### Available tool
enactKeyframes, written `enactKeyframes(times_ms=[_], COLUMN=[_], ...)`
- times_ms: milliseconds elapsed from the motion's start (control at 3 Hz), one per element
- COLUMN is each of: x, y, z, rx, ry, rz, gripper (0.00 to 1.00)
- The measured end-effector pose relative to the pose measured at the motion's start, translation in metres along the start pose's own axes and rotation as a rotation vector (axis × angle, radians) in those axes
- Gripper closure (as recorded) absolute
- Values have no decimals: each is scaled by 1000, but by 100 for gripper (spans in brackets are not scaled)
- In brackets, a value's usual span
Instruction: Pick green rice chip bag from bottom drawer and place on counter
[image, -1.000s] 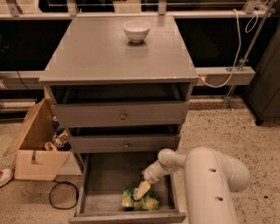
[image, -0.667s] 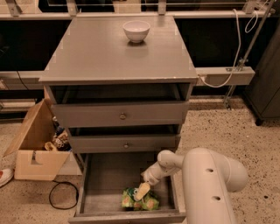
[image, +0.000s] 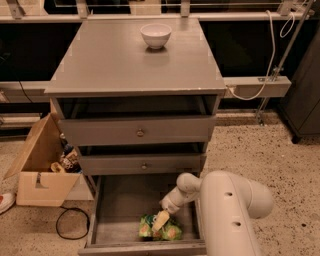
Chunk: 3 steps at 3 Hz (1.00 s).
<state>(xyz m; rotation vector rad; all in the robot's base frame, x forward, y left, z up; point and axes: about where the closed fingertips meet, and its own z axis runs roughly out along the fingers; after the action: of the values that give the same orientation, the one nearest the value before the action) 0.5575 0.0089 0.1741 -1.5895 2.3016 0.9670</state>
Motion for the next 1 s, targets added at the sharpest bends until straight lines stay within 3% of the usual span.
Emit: enactKeyframes(times_ms=[333,1000], x=[4,23], y=[-3,2], z=[9,3], rx=[-13,-17], ry=[12,-5], rz=[13,8], gripper=[19,65])
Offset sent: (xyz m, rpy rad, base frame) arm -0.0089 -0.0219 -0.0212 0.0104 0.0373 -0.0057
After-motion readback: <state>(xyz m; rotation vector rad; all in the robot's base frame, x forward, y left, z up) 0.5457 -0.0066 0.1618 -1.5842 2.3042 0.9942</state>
